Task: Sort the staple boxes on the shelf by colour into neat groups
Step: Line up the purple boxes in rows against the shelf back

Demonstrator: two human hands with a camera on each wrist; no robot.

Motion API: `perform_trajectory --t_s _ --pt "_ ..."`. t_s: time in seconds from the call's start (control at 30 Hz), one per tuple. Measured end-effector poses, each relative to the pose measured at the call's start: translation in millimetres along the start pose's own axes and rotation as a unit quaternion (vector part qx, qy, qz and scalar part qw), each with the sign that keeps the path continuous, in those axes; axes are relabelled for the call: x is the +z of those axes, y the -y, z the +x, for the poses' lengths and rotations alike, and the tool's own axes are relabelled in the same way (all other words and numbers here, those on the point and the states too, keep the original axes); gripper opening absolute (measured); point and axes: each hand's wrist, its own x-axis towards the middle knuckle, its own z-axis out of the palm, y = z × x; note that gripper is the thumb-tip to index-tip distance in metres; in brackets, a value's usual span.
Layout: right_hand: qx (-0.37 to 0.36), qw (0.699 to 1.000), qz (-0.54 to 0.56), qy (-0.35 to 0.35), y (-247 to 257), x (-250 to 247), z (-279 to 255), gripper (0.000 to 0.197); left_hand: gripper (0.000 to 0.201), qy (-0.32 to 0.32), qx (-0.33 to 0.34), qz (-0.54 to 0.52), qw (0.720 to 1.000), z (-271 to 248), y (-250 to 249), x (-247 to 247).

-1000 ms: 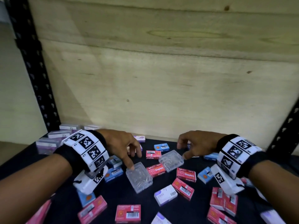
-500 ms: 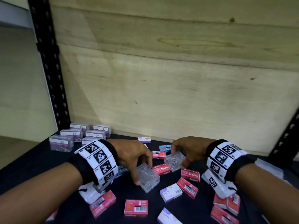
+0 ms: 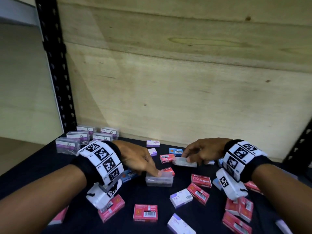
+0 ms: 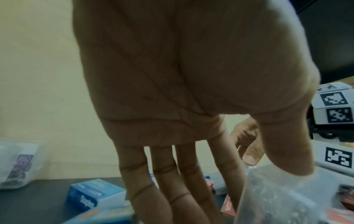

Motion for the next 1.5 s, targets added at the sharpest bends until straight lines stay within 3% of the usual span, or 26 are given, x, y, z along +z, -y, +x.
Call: perform_trajectory --t_s 0.17,0.27,0.53,0.67,0.77,1.0,1.13,1.33,1.5 --pt "0.046 0.996 0.078 -0.016 -2.7 3.6 8.7 0.026 0.026 0.007 0.020 -0.111 0.994 0.8 -2.4 2.8" --pt "0.062 0.991 0.118 -0.028 -0.7 6.9 12.4 0.024 0.031 0.017 0.026 -0.162 0.986 1.6 -6.0 5.6" --pt "0.095 0.976 0.181 -0.077 -4.0 9.0 19.8 0.029 0.034 0.028 0.021 -0.171 0.985 3.4 -7.7 8.6" --pt "0.055 0.993 0.092 -0.050 -5.8 7.8 14.3 0.020 0.033 0.021 0.021 -0.168 0.985 3.7 -7.5 11.0" --pt "0.040 0.995 0.085 -0.035 -8.1 8.3 11.2 0.012 0.035 0.015 0.029 -0.158 0.987 0.6 -9.7 11.0" --pt "0.035 0.996 0.079 -0.025 -5.6 10.6 9.3 0.023 0.047 -0.013 0.056 -0.067 0.996 -9.7 -13.8 9.4" --pt "0.025 0.996 0.077 -0.022 -1.2 10.2 3.8 0.027 0.042 -0.022 0.059 -0.092 0.994 -11.4 -10.7 9.2" --pt "-0.036 0.996 0.065 -0.043 29.1 3.9 -1.4 0.028 0.032 -0.071 0.048 -0.117 0.990 -29.7 12.0 -0.8" --pt "-0.099 0.992 -0.017 -0.080 71.0 1.5 9.2 0.029 0.029 -0.109 0.034 -0.144 0.983 -53.6 43.1 -15.0"
